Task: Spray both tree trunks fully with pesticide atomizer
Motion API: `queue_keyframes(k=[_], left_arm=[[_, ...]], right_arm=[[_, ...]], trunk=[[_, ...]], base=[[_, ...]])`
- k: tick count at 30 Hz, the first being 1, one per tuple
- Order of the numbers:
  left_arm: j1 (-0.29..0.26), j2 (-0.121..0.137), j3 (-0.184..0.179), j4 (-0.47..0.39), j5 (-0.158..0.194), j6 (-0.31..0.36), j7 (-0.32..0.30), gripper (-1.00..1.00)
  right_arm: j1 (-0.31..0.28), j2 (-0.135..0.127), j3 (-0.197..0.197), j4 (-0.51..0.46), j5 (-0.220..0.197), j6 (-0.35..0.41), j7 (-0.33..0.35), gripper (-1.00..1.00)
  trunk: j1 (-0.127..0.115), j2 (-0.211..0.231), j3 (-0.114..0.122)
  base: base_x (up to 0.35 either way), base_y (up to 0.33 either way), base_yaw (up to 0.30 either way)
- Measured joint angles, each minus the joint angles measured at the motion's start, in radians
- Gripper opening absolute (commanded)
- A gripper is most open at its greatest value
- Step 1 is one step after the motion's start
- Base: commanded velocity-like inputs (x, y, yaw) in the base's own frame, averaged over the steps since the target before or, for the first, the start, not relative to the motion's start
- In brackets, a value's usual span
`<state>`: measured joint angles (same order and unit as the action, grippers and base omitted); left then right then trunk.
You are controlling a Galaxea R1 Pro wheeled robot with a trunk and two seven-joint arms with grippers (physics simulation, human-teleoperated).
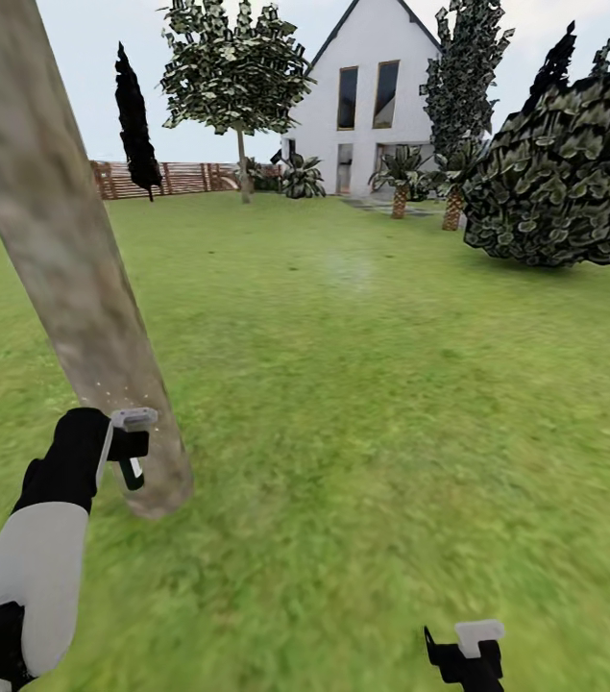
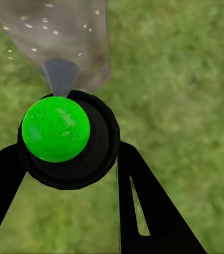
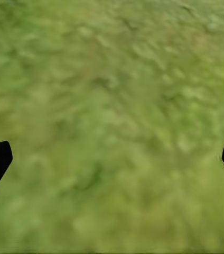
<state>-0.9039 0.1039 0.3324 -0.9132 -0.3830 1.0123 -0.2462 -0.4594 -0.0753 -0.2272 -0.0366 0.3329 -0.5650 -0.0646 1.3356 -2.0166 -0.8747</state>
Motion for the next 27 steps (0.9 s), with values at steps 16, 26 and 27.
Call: queue_keyframes(k=[16, 26, 27], left_arm=[[0.004, 0.003, 0.0, 0.0, -0.006, 0.0, 0.0, -1.0], [0.001, 0.005, 0.0, 0.0, -0.009, 0.0, 0.0, -1.0], [0.001, 0.005, 0.0, 0.0, -0.008, 0.0, 0.0, -1.0]], right_arm=[[0.0, 0.0, 0.0, 0.0, 0.0, -0.001, 0.002, 1.0], [0.0, -0.001, 0.0, 0.001, 0.0, 0.0, 0.0, 1.0], [0.0, -0.001, 0.0, 0.001, 0.0, 0.0, 0.0, 1.0]], trunk=[[0.0, 0.0, 0.0], [0.0, 0.0, 0.0], [0.0, 0.0, 0.0]], base=[[0.064, -0.26, 0.177], [0.193, -0.212, 0.001], [0.09, -0.265, 0.0]])
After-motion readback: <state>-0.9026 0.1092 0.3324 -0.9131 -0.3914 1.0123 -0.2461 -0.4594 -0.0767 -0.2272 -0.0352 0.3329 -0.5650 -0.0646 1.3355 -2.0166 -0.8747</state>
